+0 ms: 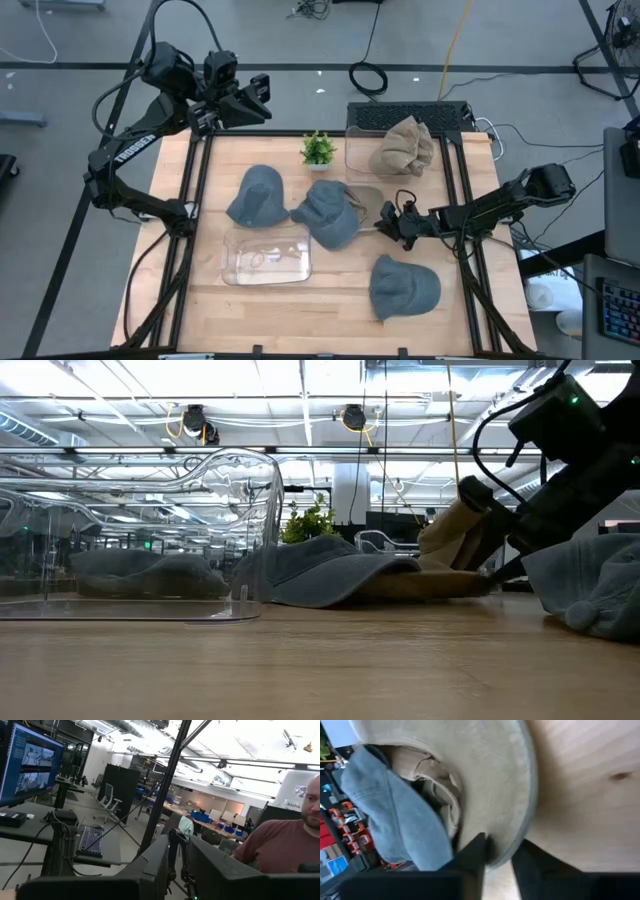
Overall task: Pick & Place hat
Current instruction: Put the brown cap into the top transparent bin
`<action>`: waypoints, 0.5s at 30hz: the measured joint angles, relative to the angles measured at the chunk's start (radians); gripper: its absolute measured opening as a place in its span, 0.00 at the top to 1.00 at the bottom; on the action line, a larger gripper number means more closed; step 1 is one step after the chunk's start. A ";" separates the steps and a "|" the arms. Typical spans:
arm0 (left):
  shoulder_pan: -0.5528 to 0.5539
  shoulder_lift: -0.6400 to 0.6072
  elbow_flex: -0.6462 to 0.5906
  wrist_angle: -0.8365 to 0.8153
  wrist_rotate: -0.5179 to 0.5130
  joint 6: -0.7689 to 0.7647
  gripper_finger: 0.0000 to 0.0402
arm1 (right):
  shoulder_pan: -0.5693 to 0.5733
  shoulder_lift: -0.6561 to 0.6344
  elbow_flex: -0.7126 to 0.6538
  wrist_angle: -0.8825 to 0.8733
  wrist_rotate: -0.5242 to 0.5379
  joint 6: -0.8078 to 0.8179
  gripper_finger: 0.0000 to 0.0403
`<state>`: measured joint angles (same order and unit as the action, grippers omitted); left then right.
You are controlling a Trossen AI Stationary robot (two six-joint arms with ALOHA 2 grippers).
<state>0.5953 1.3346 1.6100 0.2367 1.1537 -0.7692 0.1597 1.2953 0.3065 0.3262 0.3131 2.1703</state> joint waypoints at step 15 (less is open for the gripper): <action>0.000 0.000 0.000 0.000 0.027 -0.019 0.79 | 0.079 -0.129 0.001 -0.070 0.079 -0.022 0.99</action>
<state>0.5952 1.3347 1.6100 0.2363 1.1809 -0.7881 0.2389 1.1665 0.3073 0.2567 0.3920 2.1487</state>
